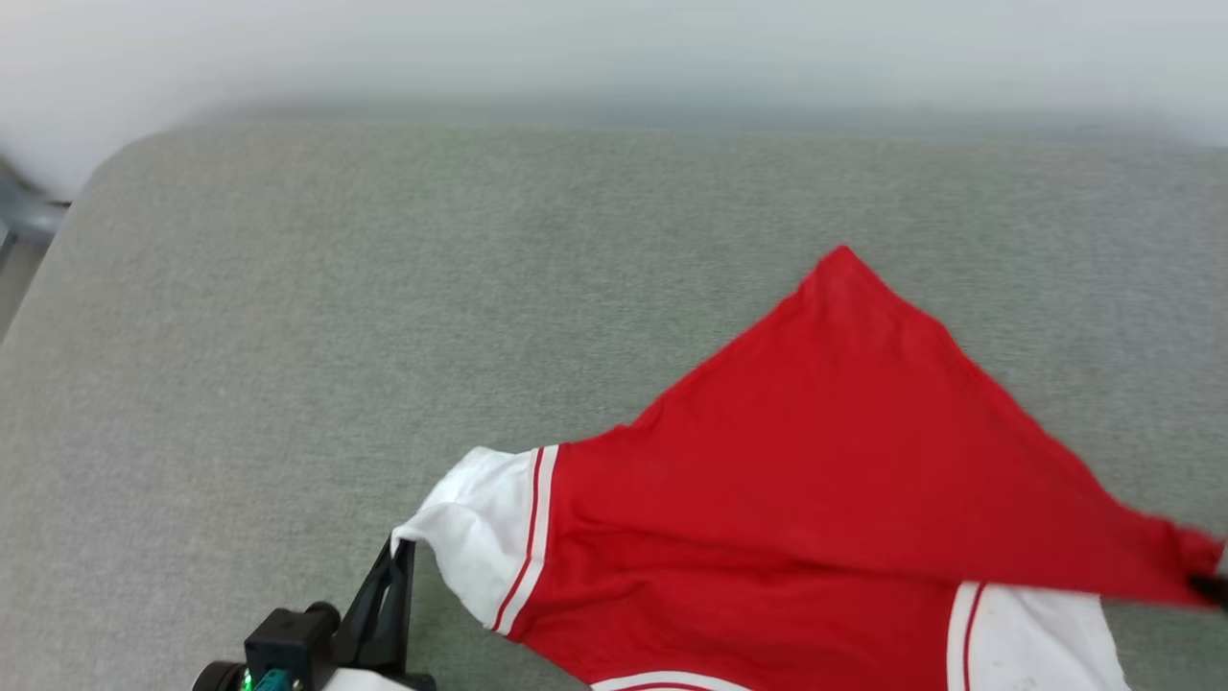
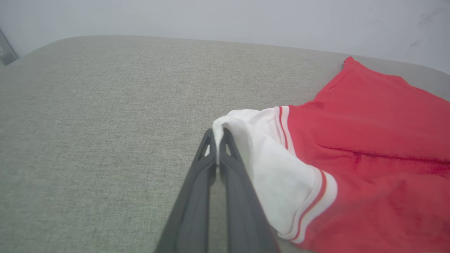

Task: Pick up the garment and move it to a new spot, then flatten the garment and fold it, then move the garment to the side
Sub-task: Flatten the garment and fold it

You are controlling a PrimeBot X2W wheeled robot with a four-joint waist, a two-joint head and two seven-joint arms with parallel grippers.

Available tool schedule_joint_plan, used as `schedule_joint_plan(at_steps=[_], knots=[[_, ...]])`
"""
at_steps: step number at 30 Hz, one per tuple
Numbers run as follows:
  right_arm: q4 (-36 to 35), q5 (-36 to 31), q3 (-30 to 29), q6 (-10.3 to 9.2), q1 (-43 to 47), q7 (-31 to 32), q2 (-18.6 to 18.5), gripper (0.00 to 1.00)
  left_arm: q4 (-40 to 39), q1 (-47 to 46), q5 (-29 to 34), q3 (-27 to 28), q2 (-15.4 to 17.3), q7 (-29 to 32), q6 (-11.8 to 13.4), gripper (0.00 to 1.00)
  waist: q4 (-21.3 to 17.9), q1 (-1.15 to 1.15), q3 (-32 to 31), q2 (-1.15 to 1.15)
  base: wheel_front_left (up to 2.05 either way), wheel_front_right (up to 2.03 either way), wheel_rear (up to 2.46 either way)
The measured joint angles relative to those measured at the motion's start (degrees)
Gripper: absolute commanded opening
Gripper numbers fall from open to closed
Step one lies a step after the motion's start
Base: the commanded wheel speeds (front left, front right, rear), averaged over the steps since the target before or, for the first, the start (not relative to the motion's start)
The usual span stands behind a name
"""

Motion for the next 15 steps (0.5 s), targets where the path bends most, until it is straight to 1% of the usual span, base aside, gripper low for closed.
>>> schedule_joint_plan(at_steps=[4, 8, 12, 13, 14, 15], knots=[[-0.8, -0.3, 0.3, 0.0, 5.5, 1.4, 0.8, 0.0, -0.4, 1.1, 0.0, 1.1, 0.0, 0.0, 0.0, 0.0, -1.8, 0.0, -0.9, 0.0, 0.0, 0.0, 0.0], [-2.1, -0.4, 2.2, 0.0, 11.1, 4.1, 1.5, 0.0, -0.3, 1.5, 0.3, 1.2, 0.0, 0.0, 0.0, 0.0, -2.6, 0.0, -1.6, 0.0, 0.0, 0.0, 0.0], [-2.2, -0.8, 1.9, 0.0, 12.3, 4.3, 3.1, 0.0, -0.4, 1.5, 0.3, 1.3, 0.0, 0.0, 0.0, 0.0, -2.8, 0.01, -1.8, 0.0, 0.0, 0.0, 0.0], [-2.1, -1.1, 1.4, -0.01, 12.3, 3.9, 3.5, 0.15, -0.4, 1.5, 0.3, 1.3, 0.0, 0.0, 0.0, 0.0, -2.8, 0.0, -1.9, 0.0, 0.0, 0.0, 0.0], [-2.2, -1.7, 0.7, 0.0, 12.1, 3.4, 3.9, 0.88, -0.4, 1.6, 0.4, 1.3, 0.0, 0.0, 0.0, 0.0, -2.9, 0.01, -1.9, 0.0, 0.0, 0.0, 0.0], [-2.3, -2.1, 0.1, 0.0, 11.9, 3.0, 4.1, 1.0, -0.4, 1.6, 0.4, 1.2, 0.0, 0.0, 0.0, 0.0, -2.9, 0.01, -1.9, 0.0, 0.0, 0.0, 0.0]])
